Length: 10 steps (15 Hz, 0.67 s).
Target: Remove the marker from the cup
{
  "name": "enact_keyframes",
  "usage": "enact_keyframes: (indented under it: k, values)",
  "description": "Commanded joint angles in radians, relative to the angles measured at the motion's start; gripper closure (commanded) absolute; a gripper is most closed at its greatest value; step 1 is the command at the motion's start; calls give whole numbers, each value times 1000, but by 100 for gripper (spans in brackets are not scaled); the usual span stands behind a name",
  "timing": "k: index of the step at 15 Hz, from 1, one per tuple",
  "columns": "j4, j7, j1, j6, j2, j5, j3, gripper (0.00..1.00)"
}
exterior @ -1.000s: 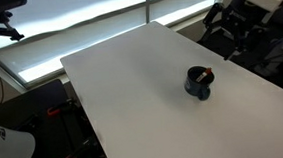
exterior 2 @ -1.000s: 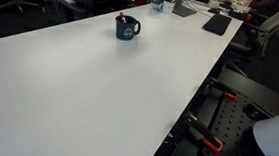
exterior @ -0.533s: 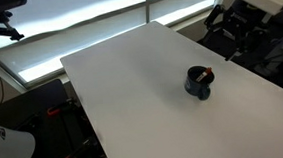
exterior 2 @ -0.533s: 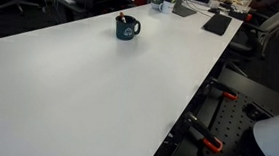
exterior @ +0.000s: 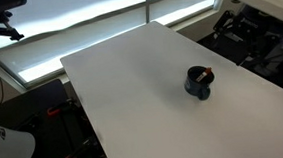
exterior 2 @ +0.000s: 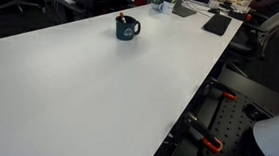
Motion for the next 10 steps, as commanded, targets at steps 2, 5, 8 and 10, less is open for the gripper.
enact_keyframes:
  k: [2, 5, 8, 10]
  values:
    - [52, 0, -5, -4, 45, -4, 0, 0]
    - [52, 0, -5, -4, 50, -4, 0, 0]
    - [52, 0, -4, -4, 49, -4, 0, 0]
    - [76, -8, -9, 0, 65, -6, -1, 0]
